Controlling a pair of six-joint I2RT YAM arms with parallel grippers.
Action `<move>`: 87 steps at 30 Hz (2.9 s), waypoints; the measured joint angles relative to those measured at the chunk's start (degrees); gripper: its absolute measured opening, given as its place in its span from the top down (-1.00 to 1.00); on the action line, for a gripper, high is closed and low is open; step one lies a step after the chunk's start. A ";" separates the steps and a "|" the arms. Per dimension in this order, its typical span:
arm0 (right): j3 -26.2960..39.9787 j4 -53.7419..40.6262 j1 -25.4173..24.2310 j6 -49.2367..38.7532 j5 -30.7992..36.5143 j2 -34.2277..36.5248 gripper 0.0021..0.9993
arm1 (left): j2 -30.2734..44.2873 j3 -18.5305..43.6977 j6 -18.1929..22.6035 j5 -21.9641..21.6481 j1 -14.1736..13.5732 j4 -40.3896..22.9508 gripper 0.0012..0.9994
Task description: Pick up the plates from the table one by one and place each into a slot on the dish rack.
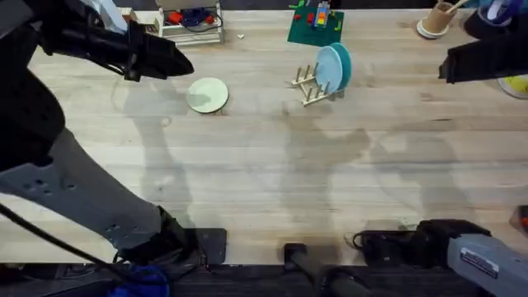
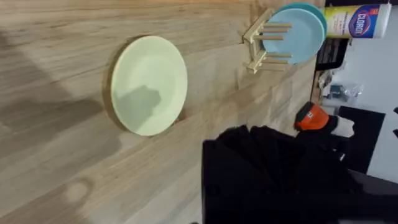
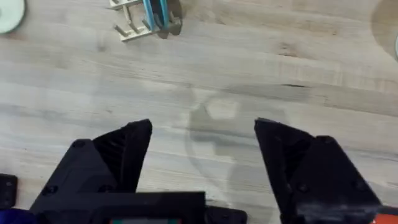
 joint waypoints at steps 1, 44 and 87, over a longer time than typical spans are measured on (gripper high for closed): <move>0.00 0.00 0.00 0.00 0.00 0.00 -0.99 | 0.55 0.00 0.00 0.00 0.01 0.14 0.92; 0.00 0.00 0.00 0.50 0.00 0.00 -0.99 | 19.57 0.07 -0.09 -0.07 1.38 9.76 0.92; 0.24 17.00 5.65 16.73 -24.46 14.20 -0.99 | 20.43 0.13 -0.28 2.21 1.45 10.13 0.92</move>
